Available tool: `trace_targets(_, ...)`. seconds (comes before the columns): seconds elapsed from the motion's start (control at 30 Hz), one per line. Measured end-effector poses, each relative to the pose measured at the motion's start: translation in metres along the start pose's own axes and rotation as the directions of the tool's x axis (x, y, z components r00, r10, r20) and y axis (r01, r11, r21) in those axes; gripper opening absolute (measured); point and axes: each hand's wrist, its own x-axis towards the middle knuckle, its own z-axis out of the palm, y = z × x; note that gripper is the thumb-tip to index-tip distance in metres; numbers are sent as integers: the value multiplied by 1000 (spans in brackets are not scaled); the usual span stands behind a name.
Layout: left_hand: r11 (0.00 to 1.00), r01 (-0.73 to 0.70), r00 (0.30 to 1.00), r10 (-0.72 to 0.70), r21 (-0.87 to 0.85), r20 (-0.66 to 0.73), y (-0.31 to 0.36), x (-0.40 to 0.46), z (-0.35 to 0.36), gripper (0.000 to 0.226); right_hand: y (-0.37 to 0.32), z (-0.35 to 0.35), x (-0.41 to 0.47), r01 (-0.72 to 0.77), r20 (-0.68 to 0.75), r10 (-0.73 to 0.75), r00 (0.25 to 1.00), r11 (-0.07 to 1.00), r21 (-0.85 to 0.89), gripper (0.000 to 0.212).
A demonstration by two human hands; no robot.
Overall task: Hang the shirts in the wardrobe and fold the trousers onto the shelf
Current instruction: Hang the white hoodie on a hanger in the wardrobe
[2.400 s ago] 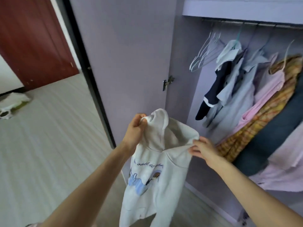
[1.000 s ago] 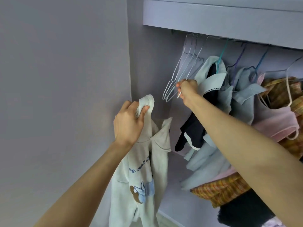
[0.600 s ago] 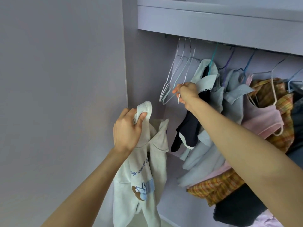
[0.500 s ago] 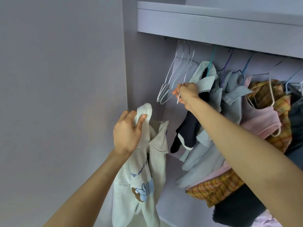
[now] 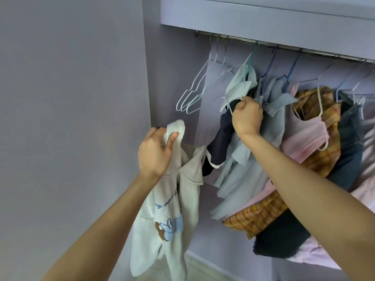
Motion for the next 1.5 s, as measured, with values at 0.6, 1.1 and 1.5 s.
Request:
trace_targets(0.6,891,293,935,-192,-346,298,11,-20,11,35,120,-61,-118,-26,112,-14,994,936,351,24)
trace_targets(1.1,875,338,911,-212,-346,353,30,-51,17,19,172,-62,-159,-422,335,293,896,796,434,44)
trace_targets(1.5,905,282,927,-170,-320,335,41,-59,9,25,136,-94,-119,-417,361,217,907,588,693,46)
